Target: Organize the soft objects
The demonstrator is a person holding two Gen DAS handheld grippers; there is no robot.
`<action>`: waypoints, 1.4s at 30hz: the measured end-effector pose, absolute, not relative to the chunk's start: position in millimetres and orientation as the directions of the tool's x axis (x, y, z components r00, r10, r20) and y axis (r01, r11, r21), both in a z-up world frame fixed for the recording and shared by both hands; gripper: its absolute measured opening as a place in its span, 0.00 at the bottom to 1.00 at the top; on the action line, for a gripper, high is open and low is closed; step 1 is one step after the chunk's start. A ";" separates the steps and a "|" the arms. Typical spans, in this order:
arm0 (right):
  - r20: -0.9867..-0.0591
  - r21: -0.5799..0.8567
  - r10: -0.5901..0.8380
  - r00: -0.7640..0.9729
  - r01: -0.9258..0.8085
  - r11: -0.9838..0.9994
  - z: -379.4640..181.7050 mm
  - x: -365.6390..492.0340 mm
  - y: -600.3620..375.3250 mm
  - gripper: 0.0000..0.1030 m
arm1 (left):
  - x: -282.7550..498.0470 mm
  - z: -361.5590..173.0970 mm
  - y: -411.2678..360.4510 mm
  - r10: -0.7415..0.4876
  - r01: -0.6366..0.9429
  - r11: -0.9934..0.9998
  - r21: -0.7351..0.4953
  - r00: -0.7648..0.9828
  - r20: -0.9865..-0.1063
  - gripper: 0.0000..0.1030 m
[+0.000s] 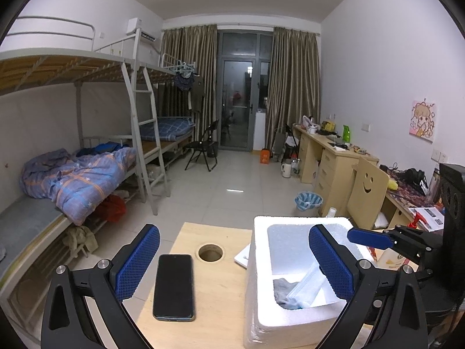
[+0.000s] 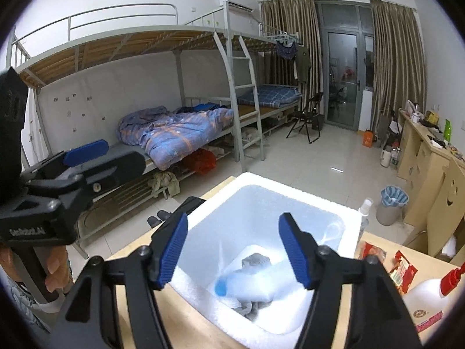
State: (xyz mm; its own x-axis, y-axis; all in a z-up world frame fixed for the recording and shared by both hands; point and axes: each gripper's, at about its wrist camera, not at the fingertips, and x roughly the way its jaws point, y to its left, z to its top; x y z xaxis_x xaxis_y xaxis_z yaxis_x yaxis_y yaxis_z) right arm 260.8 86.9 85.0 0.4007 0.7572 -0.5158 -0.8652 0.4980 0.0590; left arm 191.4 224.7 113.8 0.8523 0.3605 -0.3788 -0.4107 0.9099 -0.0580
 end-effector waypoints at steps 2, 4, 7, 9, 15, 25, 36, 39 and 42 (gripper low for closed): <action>-0.512 0.057 0.757 0.406 -0.863 0.501 86.7 259.5 85.1 0.67 | 191.1 113.6 224.7 0.358 -0.409 0.911 -0.059 0.853 -0.381 0.99; -0.512 0.064 0.756 0.408 -0.860 0.506 88.0 260.1 84.0 0.67 | 189.8 114.4 224.8 0.358 -0.409 0.911 -0.059 0.853 -0.379 0.99; -0.512 0.062 0.749 0.420 -0.852 0.520 88.8 260.9 82.3 0.67 | 189.3 114.5 225.1 0.358 -0.408 0.911 -0.059 0.853 -0.380 0.99; -0.509 0.071 0.749 0.423 -0.847 0.526 89.9 262.1 79.6 0.67 | 190.3 114.2 224.5 0.356 -0.407 0.911 -0.060 0.853 -0.380 0.99; -0.478 0.085 0.751 0.455 -0.827 0.555 97.3 260.6 68.1 0.93 | 190.1 115.1 219.9 0.341 -0.395 0.916 -0.069 0.858 -0.384 0.99; -0.432 0.115 0.756 0.492 -0.801 0.587 108.4 253.2 36.7 0.96 | 181.3 118.6 199.4 0.323 -0.369 0.928 -0.054 0.868 -0.377 0.99; -0.370 0.111 0.754 0.543 -0.780 0.616 122.8 226.8 -4.6 0.96 | 160.0 130.7 161.7 0.299 -0.332 0.943 -0.030 0.881 -0.366 0.99; -0.349 0.116 0.749 0.564 -0.767 0.631 127.2 217.5 -19.7 0.97 | 151.3 133.4 149.1 0.289 -0.318 0.948 -0.025 0.889 -0.354 0.99; -0.331 0.112 0.743 0.581 -0.758 0.643 130.4 207.9 -30.6 0.98 | 143.9 137.2 134.6 0.275 -0.298 0.955 -0.011 0.895 -0.351 0.99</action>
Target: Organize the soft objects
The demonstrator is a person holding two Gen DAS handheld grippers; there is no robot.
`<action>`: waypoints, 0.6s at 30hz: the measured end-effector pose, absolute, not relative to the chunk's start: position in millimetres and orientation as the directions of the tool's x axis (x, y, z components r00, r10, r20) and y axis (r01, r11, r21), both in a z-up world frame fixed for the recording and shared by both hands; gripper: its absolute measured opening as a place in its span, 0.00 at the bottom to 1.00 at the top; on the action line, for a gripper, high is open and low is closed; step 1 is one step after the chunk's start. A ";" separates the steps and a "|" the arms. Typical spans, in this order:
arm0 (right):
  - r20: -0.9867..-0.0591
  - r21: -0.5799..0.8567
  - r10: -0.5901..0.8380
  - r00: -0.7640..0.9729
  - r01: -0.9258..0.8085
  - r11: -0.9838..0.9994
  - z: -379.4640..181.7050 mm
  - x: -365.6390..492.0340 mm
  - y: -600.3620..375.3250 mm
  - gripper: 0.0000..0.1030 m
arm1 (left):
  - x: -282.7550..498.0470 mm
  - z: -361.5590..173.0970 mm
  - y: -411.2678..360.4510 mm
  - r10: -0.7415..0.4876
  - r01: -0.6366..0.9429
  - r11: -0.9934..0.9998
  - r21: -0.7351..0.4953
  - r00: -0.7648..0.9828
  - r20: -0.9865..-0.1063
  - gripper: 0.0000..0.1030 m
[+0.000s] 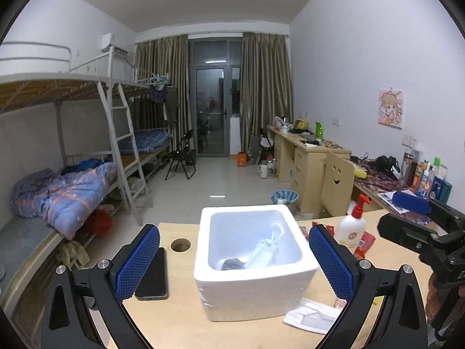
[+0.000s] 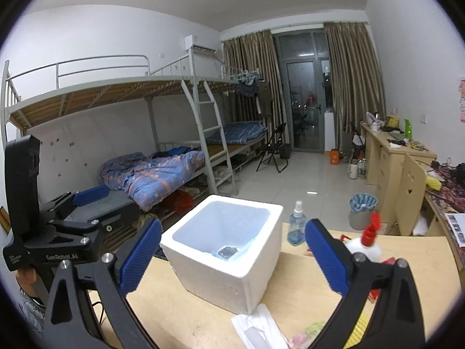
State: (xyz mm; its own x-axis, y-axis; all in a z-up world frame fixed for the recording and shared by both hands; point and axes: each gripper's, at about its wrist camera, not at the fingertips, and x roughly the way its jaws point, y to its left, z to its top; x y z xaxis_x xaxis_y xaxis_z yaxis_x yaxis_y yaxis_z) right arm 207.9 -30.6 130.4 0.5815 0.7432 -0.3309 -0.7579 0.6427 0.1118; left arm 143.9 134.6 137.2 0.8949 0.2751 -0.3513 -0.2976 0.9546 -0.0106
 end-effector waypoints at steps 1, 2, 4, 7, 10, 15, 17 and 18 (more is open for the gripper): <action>-0.326 0.110 0.741 0.588 -0.755 0.647 131.7 203.7 -35.4 0.99 | 142.1 138.8 130.0 0.275 -0.295 0.956 -0.003 0.895 -0.350 0.99; -0.321 0.108 0.739 0.592 -0.752 0.650 131.9 200.8 -39.5 0.99 | 139.3 140.7 124.5 0.279 -0.294 0.956 0.008 0.896 -0.347 0.99; -0.306 0.105 0.731 0.610 -0.742 0.663 134.3 193.1 -48.7 0.99 | 132.2 144.8 114.6 0.280 -0.291 0.957 0.017 0.899 -0.336 0.99; -0.287 0.100 0.719 0.633 -0.727 0.680 136.7 184.5 -61.8 1.00 | 122.0 148.7 104.3 0.271 -0.284 0.959 0.009 0.904 -0.330 0.99; -0.278 0.087 0.697 0.661 -0.706 0.703 136.0 174.2 -71.2 1.00 | 110.7 151.4 93.8 0.261 -0.276 0.961 -0.001 0.911 -0.320 0.99; -0.268 0.056 0.670 0.692 -0.684 0.728 127.5 158.7 -84.8 1.00 | 93.0 152.0 75.4 0.239 -0.252 0.968 -0.006 0.924 -0.299 0.99; -0.262 0.058 0.669 0.696 -0.681 0.730 126.2 155.9 -88.8 1.00 | 86.5 151.1 64.5 0.231 -0.241 0.971 0.002 0.928 -0.292 0.99; -0.255 0.064 0.665 0.702 -0.674 0.736 124.9 154.6 -93.0 1.00 | 84.5 150.7 60.5 0.224 -0.232 0.973 0.006 0.931 -0.290 0.99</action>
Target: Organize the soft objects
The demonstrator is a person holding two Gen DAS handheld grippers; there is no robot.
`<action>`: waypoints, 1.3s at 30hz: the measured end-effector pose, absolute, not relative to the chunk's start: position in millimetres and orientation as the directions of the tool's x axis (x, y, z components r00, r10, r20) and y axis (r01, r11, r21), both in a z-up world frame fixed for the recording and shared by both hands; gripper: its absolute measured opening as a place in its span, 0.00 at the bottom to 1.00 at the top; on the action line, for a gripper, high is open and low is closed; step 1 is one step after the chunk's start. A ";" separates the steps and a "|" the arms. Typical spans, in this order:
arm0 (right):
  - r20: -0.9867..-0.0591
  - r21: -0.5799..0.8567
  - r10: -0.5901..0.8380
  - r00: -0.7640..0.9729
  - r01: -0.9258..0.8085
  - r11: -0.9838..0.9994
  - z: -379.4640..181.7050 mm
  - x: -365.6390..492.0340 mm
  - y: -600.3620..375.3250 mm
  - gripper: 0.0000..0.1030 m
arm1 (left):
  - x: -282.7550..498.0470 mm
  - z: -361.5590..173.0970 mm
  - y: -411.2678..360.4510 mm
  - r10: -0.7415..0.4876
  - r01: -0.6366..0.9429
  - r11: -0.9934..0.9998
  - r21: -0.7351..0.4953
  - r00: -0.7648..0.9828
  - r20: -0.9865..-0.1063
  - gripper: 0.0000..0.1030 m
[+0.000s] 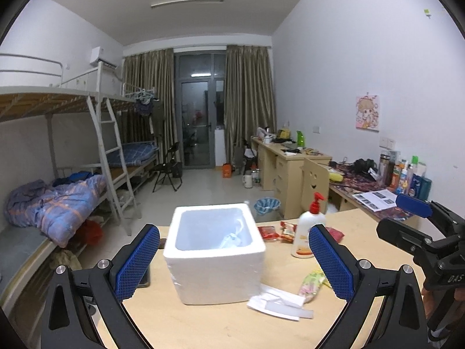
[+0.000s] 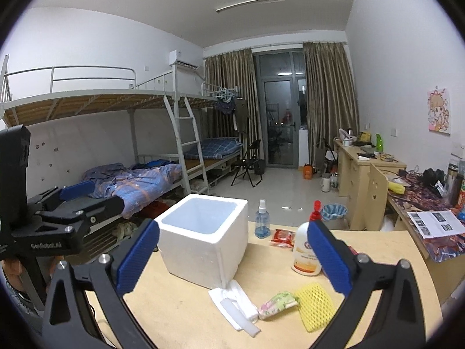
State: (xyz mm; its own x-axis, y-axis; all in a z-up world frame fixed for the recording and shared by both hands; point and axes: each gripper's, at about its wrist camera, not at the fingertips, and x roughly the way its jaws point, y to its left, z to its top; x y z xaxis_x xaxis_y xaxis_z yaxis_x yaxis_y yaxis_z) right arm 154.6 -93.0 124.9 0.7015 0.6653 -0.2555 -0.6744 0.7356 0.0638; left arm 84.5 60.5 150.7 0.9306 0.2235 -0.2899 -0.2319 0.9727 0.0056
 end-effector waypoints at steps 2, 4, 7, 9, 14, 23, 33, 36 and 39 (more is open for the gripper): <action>-0.233 0.078 0.658 0.716 -0.661 0.747 123.0 151.7 -100.4 1.00 | 80.4 149.4 53.4 0.213 -0.221 0.975 0.006 0.934 -0.288 0.99; -0.213 0.092 0.651 0.729 -0.648 0.756 121.1 148.4 -110.8 1.00 | 74.8 148.4 48.6 0.201 -0.212 0.977 -0.010 0.940 -0.276 0.99; -0.200 0.104 0.642 0.740 -0.635 0.765 116.3 142.5 -123.3 1.00 | 70.5 147.9 42.2 0.182 -0.194 0.981 -0.021 0.947 -0.264 0.99; -0.195 0.097 0.631 0.751 -0.625 0.774 113.2 138.6 -127.7 1.00 | 67.7 144.9 38.3 0.170 -0.183 0.983 -0.028 0.952 -0.257 0.99; -0.194 0.062 0.610 0.768 -0.611 0.789 99.7 129.4 -131.7 1.00 | 61.0 133.0 29.0 0.153 -0.163 0.986 -0.026 0.959 -0.237 1.00; -0.208 0.051 0.570 0.795 -0.574 0.818 73.9 125.3 -142.6 1.00 | 66.8 96.9 20.2 0.117 -0.129 0.991 -0.028 0.958 -0.263 0.99; -0.232 0.049 0.539 0.810 -0.543 0.838 41.6 123.4 -154.0 1.00 | 58.6 59.8 25.1 0.070 -0.094 0.991 -0.099 0.973 -0.221 1.00; -0.244 0.052 0.540 0.806 -0.545 0.837 34.2 124.1 -154.7 1.00 | 52.5 50.8 29.3 0.096 -0.119 0.987 -0.111 0.976 -0.194 1.00; -0.251 0.058 0.539 0.804 -0.544 0.837 28.7 123.3 -156.2 1.00 | 53.7 44.5 33.4 0.096 -0.125 0.983 -0.134 0.975 -0.201 1.00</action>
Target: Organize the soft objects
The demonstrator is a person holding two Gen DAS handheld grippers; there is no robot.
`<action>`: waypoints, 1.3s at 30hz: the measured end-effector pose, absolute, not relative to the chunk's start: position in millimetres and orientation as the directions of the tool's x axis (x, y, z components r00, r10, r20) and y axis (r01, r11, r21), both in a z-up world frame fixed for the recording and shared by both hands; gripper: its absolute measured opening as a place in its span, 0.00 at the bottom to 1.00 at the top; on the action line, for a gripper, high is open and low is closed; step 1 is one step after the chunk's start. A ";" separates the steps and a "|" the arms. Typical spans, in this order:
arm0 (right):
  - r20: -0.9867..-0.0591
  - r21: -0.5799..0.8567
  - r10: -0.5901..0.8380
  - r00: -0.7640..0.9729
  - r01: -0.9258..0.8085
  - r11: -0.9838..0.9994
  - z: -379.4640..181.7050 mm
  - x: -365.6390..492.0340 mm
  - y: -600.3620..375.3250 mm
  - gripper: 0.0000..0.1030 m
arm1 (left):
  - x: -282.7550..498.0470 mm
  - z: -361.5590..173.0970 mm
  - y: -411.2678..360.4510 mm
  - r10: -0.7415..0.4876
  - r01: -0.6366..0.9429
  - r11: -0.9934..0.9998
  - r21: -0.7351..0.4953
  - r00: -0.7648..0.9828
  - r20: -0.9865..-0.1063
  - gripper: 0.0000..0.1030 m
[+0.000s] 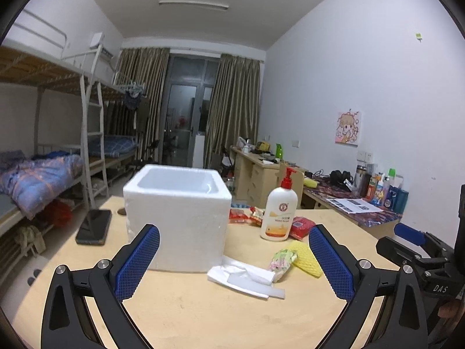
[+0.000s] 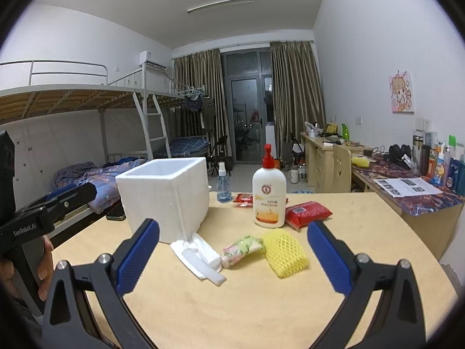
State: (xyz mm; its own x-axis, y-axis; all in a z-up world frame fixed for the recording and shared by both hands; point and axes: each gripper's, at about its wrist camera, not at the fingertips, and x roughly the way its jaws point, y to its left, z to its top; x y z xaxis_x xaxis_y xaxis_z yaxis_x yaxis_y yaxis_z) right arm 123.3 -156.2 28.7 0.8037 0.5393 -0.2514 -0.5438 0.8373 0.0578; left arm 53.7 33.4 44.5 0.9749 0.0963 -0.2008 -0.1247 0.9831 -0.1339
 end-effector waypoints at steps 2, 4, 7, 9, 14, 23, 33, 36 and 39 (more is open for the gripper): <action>-0.253 0.056 0.539 0.803 -0.544 0.837 26.8 121.9 -155.7 1.00 | 55.3 38.5 36.7 0.088 -0.122 0.981 -0.152 0.973 -0.214 1.00; -0.257 0.057 0.539 0.802 -0.544 0.837 22.8 121.2 -156.4 1.00 | 56.6 30.5 38.6 0.089 -0.126 0.980 -0.157 0.970 -0.225 1.00; -0.271 0.049 0.531 0.803 -0.539 0.841 16.8 121.5 -158.1 1.00 | 59.3 19.9 39.9 0.114 -0.154 0.977 -0.148 0.963 -0.245 1.00; -0.284 0.056 0.527 0.801 -0.535 0.843 12.7 124.3 -158.9 1.00 | 61.4 13.0 41.1 0.124 -0.166 0.975 -0.149 0.958 -0.260 1.00; -0.304 0.070 0.523 0.796 -0.529 0.846 6.8 130.4 -159.5 1.00 | 69.6 -3.2 44.0 0.093 -0.150 0.974 -0.169 0.949 -0.301 1.00; -0.372 0.081 0.499 0.782 -0.509 0.857 -3.2 153.3 -160.0 1.00 | 94.8 -14.4 41.4 0.053 -0.120 0.978 -0.171 0.933 -0.355 1.00; -0.468 0.088 0.469 0.749 -0.489 0.868 -8.1 189.2 -157.5 1.00 | 135.7 -24.5 30.1 0.019 -0.100 0.984 -0.149 0.884 -0.467 1.00; -0.493 0.077 0.453 0.743 -0.481 0.873 -10.9 198.1 -157.6 1.00 | 147.0 -31.0 31.6 0.013 -0.108 0.981 -0.159 0.863 -0.505 0.99; -0.511 0.073 0.451 0.731 -0.486 0.871 -13.2 206.0 -156.5 1.00 | 159.7 -37.0 32.6 0.004 -0.113 0.979 -0.167 0.838 -0.545 1.00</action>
State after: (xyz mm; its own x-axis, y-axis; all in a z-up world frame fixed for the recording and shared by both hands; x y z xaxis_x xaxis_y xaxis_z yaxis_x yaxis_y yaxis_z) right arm 206.0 -156.5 -13.2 0.7313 0.4513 -0.5114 -0.4863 0.8708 0.0730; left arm 159.7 32.6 -37.0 0.8385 0.0042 -0.5449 -0.1133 0.9795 -0.1667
